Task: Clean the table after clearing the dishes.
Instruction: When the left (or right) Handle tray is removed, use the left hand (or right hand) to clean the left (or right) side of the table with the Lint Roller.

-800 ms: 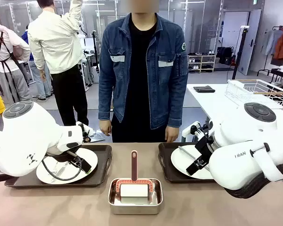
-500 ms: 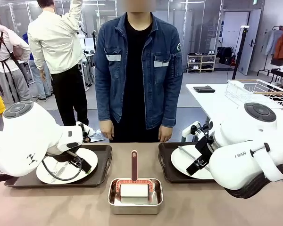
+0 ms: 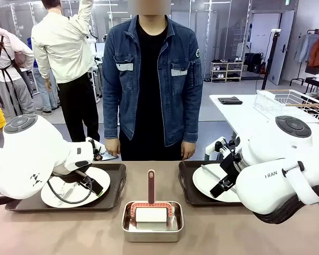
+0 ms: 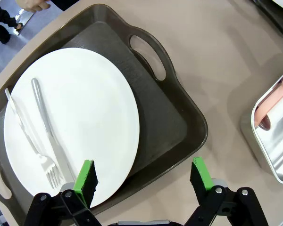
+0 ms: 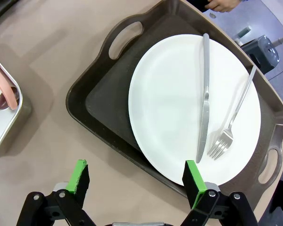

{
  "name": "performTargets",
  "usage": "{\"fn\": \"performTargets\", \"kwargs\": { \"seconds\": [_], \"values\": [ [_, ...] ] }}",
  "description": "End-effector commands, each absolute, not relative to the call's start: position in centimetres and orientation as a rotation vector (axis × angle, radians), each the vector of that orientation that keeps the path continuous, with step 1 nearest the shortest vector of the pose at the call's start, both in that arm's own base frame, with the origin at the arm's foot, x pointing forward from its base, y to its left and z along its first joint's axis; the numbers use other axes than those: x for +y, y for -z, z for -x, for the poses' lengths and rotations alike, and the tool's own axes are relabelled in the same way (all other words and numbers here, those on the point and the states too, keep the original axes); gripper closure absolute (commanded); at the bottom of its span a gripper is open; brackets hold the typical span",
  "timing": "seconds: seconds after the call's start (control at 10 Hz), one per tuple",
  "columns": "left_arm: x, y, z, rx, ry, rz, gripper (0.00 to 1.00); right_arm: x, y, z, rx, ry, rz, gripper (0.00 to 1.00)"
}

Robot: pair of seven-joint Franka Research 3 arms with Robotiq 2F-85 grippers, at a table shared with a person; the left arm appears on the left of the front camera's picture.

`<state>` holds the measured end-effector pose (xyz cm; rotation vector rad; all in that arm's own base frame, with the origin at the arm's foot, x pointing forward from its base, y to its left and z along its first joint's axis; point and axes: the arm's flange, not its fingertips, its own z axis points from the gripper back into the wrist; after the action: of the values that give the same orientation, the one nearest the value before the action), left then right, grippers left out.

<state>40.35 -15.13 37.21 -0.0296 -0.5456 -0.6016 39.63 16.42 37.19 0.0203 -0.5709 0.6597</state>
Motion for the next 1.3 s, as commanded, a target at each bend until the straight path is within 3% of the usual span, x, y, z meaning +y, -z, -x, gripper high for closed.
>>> {"fn": "performTargets", "kwargs": {
  "seconds": [0.0, 0.4, 0.6, 0.8, 1.2],
  "values": [
    [-15.1, -37.2, -40.4, -0.546, 0.601, 0.03, 0.0, 16.5, -37.2, -39.6, -0.571, -0.659, -0.021, 0.0],
    [-15.0, -39.4, -41.8, -0.471, 0.63, 0.039, 0.0, 16.1, -38.0, -40.8, -0.554, -0.663, -0.029, 0.0],
    [-13.9, -41.6, -43.1, -0.37, 0.621, 0.16, 0.0, 14.7, -40.2, -42.8, -0.502, -0.653, -0.153, 0.0],
    [-11.7, -43.5, -44.5, -0.327, 0.565, 0.37, 0.0, 13.2, -42.0, -44.4, -0.449, -0.63, -0.284, 0.0],
    [-5.5, -44.2, -45.4, -0.256, 0.487, 1.012, 0.0, 9.1, -43.8, -44.5, -0.301, -0.546, -0.884, 0.0]
  ]
}}
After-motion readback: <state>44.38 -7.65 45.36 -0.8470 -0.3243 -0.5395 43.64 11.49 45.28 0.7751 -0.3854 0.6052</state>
